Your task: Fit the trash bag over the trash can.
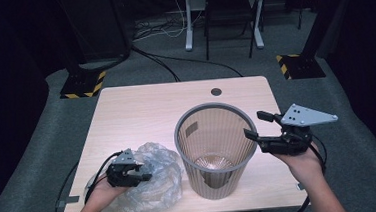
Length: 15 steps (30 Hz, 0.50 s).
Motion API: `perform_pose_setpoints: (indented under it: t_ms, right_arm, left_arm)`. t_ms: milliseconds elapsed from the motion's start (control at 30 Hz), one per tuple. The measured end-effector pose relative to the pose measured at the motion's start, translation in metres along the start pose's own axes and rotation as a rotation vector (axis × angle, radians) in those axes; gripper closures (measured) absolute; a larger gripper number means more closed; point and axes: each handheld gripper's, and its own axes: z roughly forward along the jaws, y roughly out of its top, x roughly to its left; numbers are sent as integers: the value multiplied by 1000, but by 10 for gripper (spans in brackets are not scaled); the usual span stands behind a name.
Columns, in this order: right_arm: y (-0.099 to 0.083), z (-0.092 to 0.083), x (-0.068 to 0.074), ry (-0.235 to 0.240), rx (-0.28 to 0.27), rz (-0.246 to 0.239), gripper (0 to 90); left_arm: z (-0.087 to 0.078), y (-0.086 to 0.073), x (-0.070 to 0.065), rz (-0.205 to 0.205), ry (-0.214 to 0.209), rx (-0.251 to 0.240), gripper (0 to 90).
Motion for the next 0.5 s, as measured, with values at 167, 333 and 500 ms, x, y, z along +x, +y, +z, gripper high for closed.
perform_pose_setpoints:
  t_ms: [167,333,500]
  right_arm:
    - [1,1,-1,8,11,10,309]
    - [2,4,-2,40,30,61,312]
    - [5,6,-1,61,37,59,288]
  left_arm:
    - [-15,4,0,7,-21,-29,564]
    - [-28,9,1,-10,-32,-90,564]
    - [-38,15,1,-20,-29,-134,562]
